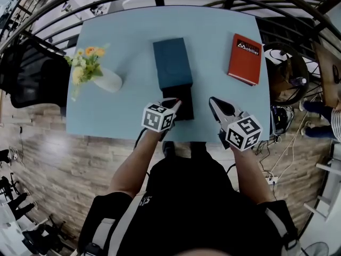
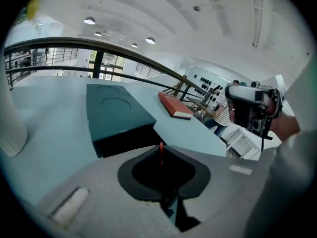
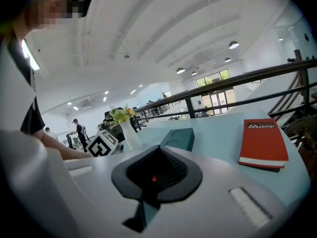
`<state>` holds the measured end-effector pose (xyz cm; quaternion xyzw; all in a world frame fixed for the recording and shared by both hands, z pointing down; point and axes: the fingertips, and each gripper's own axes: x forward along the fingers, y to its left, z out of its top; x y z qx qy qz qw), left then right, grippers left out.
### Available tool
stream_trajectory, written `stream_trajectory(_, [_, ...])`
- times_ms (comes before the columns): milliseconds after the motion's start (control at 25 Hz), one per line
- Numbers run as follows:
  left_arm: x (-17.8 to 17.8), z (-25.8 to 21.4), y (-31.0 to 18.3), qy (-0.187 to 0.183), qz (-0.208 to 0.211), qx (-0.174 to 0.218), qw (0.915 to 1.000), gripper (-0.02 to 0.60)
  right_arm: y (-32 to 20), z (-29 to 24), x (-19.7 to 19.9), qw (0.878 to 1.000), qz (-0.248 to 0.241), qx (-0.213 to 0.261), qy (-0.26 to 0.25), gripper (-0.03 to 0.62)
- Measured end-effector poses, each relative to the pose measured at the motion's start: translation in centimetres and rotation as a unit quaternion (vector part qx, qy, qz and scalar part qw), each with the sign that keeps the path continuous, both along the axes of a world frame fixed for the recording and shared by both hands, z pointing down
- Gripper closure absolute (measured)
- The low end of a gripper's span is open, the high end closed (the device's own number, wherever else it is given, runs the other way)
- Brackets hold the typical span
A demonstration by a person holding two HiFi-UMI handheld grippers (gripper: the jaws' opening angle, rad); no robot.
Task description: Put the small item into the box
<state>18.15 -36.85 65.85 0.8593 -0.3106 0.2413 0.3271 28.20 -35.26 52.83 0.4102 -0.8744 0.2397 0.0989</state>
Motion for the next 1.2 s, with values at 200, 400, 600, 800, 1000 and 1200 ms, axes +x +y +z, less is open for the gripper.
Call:
stream_trajectory(200, [0.5, 3.1, 1.0, -0.041, 0.055, -0.049, 0.9965, 0.561, 0.4, 0.2, 0.0, 1.000, 0.000, -0.003, 0.000, 0.592])
stream_trajectory(400, [0.9, 4.5, 2.0, -0.069, 0.089, -0.066, 0.9915, 0.560, 0.8, 0.2, 0.0, 1.000, -0.003, -0.006, -0.003, 0.592])
stream_trajectory(600, [1.7, 5.0, 2.3, -0.113, 0.131, -0.055, 0.9834, 0.559, 0.8, 0.6, -0.1, 1.000, -0.012, -0.013, -0.008, 0.592])
stream_trajectory(800, [2.0, 5.4, 1.6, -0.131, 0.148, -0.059, 0.9785, 0.556, 0.4, 0.9, -0.5, 0.999, -0.023, -0.018, -0.011, 0.592])
stream_trajectory(1000, [1.8, 5.0, 0.4, -0.141, 0.140, -0.042, 0.9790, 0.508, -0.3, 1.0, -0.8, 0.999, -0.036, -0.020, -0.013, 0.592])
stream_trajectory(1200, [1.2, 3.2, -0.9, -0.150, 0.142, 0.007, 0.9784, 0.449, -0.7, 0.7, -1.3, 0.999, -0.041, -0.018, -0.013, 0.592])
